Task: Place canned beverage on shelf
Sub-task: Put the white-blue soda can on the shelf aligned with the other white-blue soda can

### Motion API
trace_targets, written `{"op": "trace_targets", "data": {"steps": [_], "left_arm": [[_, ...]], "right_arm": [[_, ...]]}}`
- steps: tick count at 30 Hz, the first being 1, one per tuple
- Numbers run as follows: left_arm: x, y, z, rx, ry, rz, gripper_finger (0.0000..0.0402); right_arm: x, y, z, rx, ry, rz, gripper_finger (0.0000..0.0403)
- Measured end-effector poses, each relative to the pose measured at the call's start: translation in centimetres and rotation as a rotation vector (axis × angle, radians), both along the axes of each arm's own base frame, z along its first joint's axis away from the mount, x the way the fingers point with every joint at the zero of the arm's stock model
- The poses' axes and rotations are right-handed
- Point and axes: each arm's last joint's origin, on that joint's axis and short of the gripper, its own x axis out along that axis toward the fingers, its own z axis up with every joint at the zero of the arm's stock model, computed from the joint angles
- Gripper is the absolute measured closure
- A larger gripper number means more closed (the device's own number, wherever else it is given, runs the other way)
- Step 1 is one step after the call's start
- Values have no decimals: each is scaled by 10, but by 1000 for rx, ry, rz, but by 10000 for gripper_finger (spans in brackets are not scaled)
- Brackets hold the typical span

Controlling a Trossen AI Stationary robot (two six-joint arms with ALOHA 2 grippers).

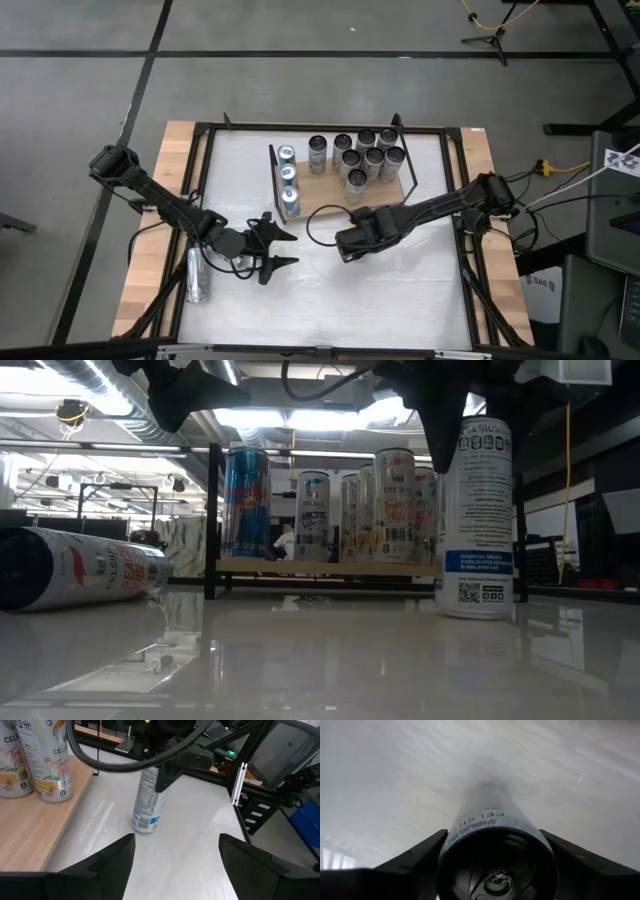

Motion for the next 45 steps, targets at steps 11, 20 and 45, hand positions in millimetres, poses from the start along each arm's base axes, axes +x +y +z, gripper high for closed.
{"op": "trace_targets", "data": {"steps": [11,20,45], "left_arm": [[0,0,0,0,0,0,120],[0,0,0,1,1,0,120],[0,0,-1,-34,6,9,120]], "right_arm": [[0,1,-3,12,13,-8,35],[-6,-2,10,-35,-21,242,33],[-8,-3,15,-169,-14,1489,31]]}}
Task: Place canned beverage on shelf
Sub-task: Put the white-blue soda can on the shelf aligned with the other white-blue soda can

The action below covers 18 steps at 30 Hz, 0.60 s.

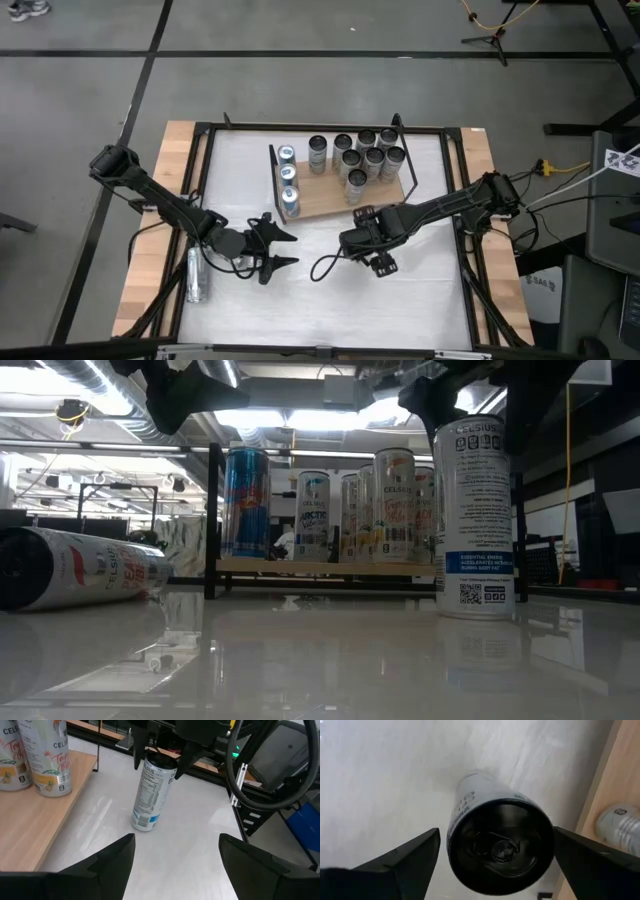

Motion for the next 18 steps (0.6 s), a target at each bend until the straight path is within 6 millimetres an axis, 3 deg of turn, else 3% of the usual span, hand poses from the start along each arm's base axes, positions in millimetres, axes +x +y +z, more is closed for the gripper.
{"op": "trace_targets", "data": {"steps": [10,18], "left_arm": [[0,0,0,-21,0,7,120],[0,0,0,-21,-1,7,120]], "right_arm": [[5,2,1,13,-50,27,31],[8,3,-4,-16,-36,197,49]]}}
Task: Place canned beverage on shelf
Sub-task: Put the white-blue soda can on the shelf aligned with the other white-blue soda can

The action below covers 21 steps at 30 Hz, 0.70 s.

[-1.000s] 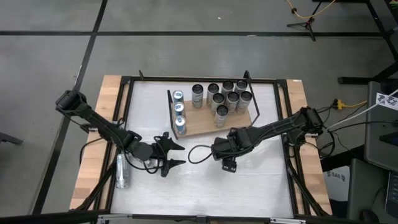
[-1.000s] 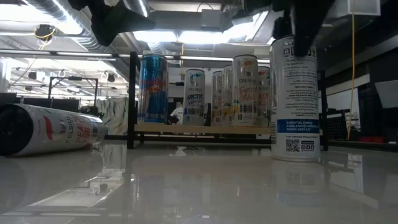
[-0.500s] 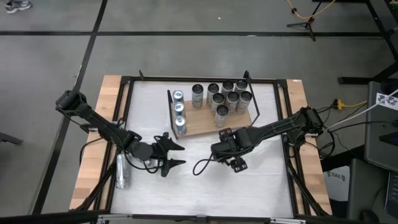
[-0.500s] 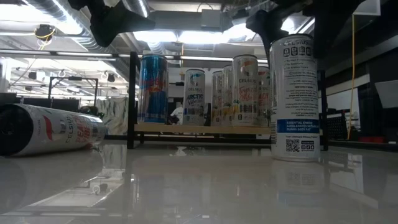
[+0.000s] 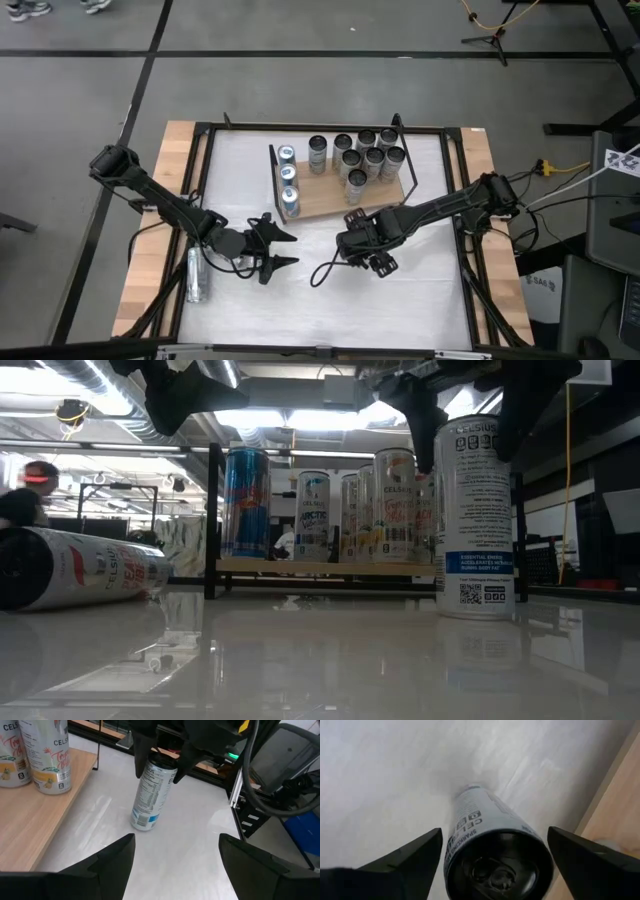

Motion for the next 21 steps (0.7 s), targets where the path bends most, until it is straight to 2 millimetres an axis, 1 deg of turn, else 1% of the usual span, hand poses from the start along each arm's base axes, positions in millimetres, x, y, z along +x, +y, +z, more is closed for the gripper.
{"op": "trace_targets", "data": {"steps": [3,8,10,13,15,18,21], "left_arm": [[0,0,0,0,0,0,120],[0,0,0,0,0,0,120],[0,0,0,0,0,0,120],[0,0,0,0,0,0,120],[0,0,0,1,0,0,120],[0,0,0,0,0,0,120],[0,0,0,1,0,0,120]], "right_arm": [[0,0,0,1,-5,8,77],[-1,0,1,-1,3,7,136],[-1,0,1,1,3,5,151],[-1,0,1,7,4,-55,155],[-1,-1,1,18,6,-126,148],[-1,-1,1,40,-1,-273,136],[-1,-1,1,50,-12,-456,138]]}}
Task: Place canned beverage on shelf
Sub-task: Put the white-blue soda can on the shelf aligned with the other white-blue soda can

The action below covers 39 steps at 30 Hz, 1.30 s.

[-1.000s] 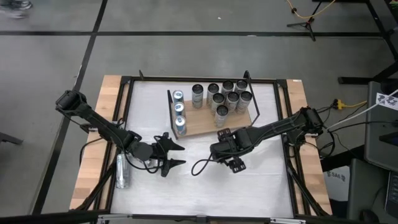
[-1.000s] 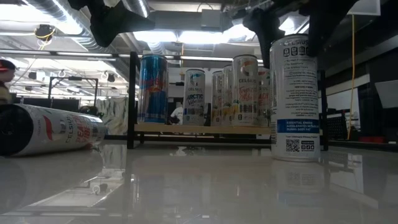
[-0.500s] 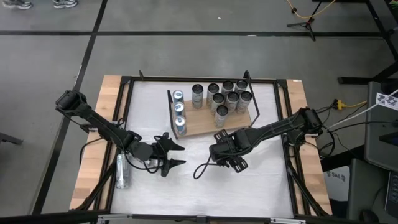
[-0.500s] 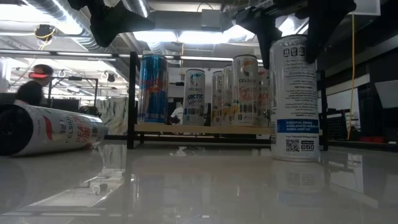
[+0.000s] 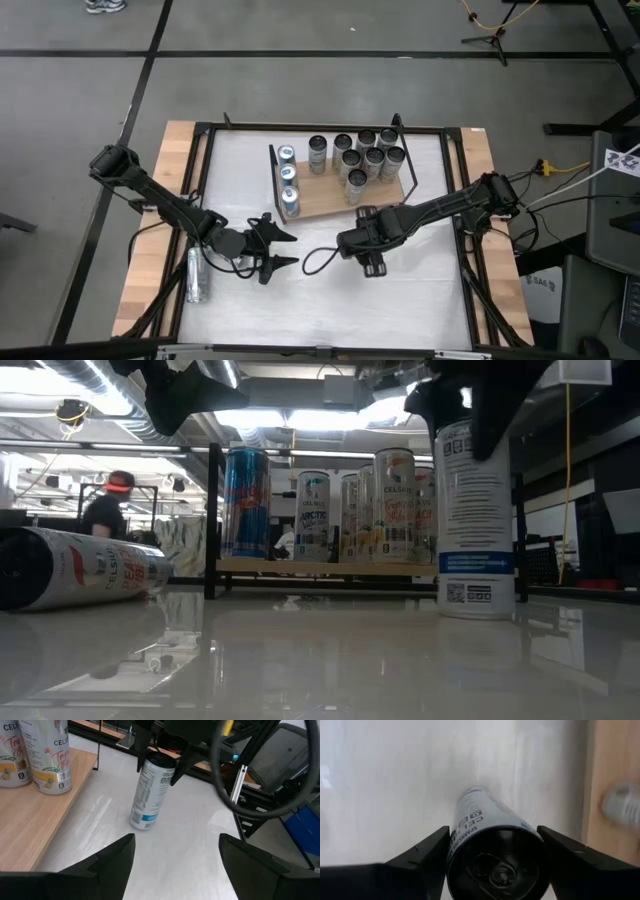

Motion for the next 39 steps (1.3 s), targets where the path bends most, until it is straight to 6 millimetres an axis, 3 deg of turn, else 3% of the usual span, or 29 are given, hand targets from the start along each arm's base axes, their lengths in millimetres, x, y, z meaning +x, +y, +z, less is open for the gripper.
{"op": "trace_targets", "data": {"steps": [11,20,24,39], "left_arm": [[0,0,0,0,0,0,120],[0,0,0,1,0,0,120],[0,0,0,4,0,-1,120],[0,0,0,32,2,-10,120]], "right_arm": [[0,-2,0,87,-51,-725,142],[0,-1,0,183,-54,-1128,139],[0,0,0,202,-47,-1193,139],[6,2,1,261,-79,-1188,139]]}}
